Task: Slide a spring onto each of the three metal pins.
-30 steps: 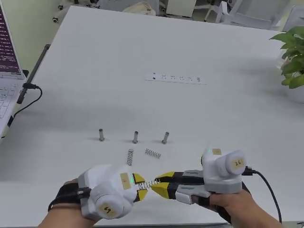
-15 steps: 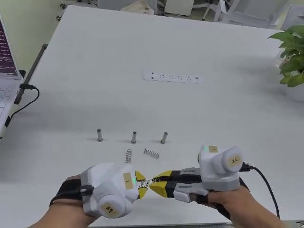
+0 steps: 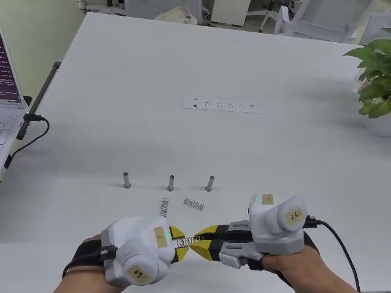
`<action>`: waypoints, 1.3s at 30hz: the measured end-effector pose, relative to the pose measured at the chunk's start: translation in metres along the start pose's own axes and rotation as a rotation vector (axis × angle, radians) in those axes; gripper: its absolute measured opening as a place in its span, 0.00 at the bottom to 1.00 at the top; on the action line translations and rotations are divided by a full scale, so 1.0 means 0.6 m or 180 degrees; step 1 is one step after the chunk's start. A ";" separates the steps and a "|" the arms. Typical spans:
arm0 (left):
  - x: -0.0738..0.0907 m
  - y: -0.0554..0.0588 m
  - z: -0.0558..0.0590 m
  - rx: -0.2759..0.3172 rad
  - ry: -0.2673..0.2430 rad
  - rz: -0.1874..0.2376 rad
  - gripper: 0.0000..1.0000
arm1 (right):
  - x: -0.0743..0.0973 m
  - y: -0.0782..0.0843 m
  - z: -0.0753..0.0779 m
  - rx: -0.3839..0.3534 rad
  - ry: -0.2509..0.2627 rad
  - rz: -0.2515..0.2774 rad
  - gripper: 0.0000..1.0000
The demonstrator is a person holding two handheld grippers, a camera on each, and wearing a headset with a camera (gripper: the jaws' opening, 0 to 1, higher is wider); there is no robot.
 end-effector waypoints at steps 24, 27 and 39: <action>0.039 0.037 -0.075 0.0793 -0.0464 0.0138 0.13 | 0.014 0.012 0.047 -0.0052 0.0241 -0.0089 0.08; 0.048 0.043 -0.086 0.0897 -0.0534 0.0167 0.14 | 0.011 0.011 0.050 -0.0038 0.0247 -0.0116 0.08; 0.091 0.066 -0.128 0.1256 -0.0814 0.0292 0.19 | -0.004 -0.001 0.070 0.0030 0.0260 -0.0198 0.08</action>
Point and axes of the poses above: the centre of the closed fingertips' face, and the gripper's own axes: x roughly backward along the fingers, z roughly to its right, y roughly out of its underside, the point moved 2 cm from there along x, roughly backward along the fingers, and after that the axes turned 11 degrees about x, right-handed, at the moved point
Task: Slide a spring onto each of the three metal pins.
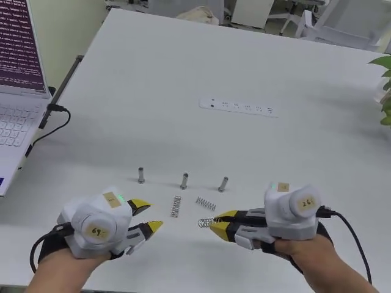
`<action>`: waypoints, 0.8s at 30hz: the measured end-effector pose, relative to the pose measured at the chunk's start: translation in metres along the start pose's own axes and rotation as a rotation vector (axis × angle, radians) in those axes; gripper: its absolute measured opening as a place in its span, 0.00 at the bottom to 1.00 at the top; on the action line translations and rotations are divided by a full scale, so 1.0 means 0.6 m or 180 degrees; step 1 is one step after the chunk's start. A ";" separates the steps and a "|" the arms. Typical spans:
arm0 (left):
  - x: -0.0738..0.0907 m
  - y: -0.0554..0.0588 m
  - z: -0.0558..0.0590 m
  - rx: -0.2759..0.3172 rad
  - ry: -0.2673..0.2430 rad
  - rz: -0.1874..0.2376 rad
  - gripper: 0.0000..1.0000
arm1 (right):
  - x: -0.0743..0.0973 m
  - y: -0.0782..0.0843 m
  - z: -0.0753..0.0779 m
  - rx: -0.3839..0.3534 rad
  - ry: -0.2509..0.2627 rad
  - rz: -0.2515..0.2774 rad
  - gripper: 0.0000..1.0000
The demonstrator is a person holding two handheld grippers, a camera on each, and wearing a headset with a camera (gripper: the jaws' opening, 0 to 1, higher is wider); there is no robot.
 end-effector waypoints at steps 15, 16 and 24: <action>0.035 0.020 -0.048 0.0256 -0.0214 0.0051 0.27 | -0.029 -0.025 0.019 0.0123 -0.0047 -0.0139 0.08; 0.036 0.021 -0.049 0.0265 -0.0221 0.0050 0.28 | -0.031 -0.027 0.020 0.0134 -0.0053 -0.0146 0.08; 0.051 0.029 -0.067 0.0367 -0.0283 0.0074 0.35 | -0.049 -0.053 0.039 0.0251 -0.0029 -0.0212 0.08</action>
Point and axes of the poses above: the centre of the closed fingertips' face, and the gripper's own axes: x roughly backward along the fingers, z roughly to its right, y roughly out of its underside, the point moved 2 cm from there along x, roughly backward along the fingers, and after that the axes turned 11 degrees about x, right-handed, at the moved point
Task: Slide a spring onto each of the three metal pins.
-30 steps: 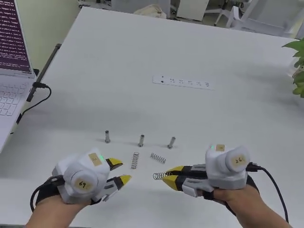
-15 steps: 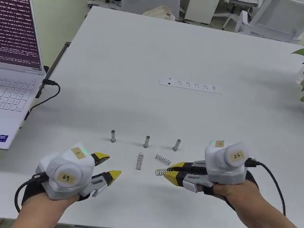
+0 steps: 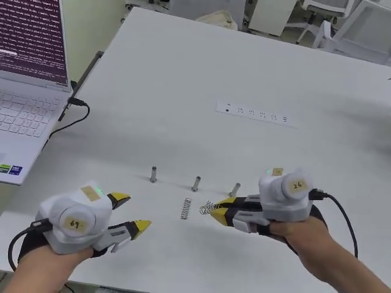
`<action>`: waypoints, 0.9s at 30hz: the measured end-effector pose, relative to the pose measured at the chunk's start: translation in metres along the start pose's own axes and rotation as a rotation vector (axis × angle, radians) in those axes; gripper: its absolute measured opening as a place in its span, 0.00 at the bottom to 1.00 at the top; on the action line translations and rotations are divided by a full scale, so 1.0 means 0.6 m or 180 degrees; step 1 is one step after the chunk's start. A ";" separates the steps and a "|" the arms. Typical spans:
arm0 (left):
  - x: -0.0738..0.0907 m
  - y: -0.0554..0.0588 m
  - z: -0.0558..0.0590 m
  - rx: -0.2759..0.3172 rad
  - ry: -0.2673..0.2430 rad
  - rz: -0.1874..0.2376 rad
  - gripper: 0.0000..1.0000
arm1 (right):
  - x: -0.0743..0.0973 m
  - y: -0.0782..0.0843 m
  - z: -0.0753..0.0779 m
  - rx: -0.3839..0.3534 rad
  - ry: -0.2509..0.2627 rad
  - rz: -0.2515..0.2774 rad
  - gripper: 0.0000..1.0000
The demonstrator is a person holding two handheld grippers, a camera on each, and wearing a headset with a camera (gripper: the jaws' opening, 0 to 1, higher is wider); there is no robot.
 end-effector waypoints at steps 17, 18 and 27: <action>0.022 0.012 -0.033 0.0274 -0.0075 0.0090 0.46 | -0.060 -0.037 0.036 0.0086 0.0078 -0.0177 0.08; 0.022 0.013 -0.033 0.0281 -0.0073 0.0090 0.48 | -0.063 -0.038 0.038 0.0079 0.0082 -0.0191 0.08; 0.027 0.018 -0.038 0.0338 -0.0081 0.0092 0.55 | -0.103 -0.059 0.057 0.0063 0.0073 -0.0270 0.08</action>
Point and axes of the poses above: the centre of the closed fingertips' face, and the gripper's own axes: x roughly backward along the fingers, z roughly to its right, y roughly out of its underside, the point moved 2 cm from there along x, roughly backward along the fingers, and after that the axes turned 11 degrees about x, right-handed, at the moved point
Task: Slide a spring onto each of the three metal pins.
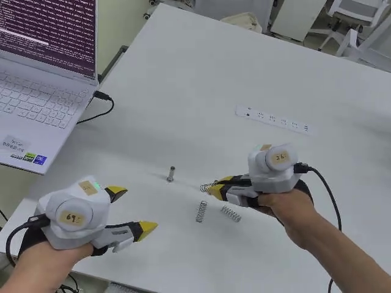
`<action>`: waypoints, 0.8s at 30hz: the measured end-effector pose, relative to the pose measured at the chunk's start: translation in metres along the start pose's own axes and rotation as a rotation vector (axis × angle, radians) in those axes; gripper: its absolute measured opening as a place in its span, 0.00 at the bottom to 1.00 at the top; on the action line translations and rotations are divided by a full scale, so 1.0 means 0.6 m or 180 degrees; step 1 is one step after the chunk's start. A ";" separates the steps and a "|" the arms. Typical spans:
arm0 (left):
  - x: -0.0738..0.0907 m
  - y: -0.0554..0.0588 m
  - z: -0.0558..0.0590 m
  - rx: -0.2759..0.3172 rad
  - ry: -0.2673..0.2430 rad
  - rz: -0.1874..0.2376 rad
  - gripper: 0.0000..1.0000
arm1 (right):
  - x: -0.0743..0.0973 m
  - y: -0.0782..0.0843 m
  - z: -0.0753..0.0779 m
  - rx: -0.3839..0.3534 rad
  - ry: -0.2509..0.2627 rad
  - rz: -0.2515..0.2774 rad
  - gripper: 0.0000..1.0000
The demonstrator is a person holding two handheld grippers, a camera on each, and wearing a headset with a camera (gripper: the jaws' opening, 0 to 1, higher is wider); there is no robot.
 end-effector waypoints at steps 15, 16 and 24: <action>0.008 0.012 -0.010 0.0085 -0.0011 -0.0031 0.59 | -0.056 -0.040 0.031 0.0007 0.0018 -0.0102 0.08; 0.009 0.011 -0.011 0.0091 -0.0012 -0.0025 0.59 | -0.059 -0.044 0.032 0.0021 0.0021 -0.0109 0.08; 0.010 0.010 -0.016 0.0093 -0.0003 -0.0024 0.59 | -0.082 -0.064 0.033 0.0055 -0.0006 -0.0155 0.08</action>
Point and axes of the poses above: the centre of the closed fingertips' face, and the gripper's own axes: x roughly backward along the fingers, z roughly to its right, y roughly out of its underside, the point moved 2 cm from there along x, roughly backward along the fingers, and after that the axes turned 11 degrees about x, right-handed, at the moved point
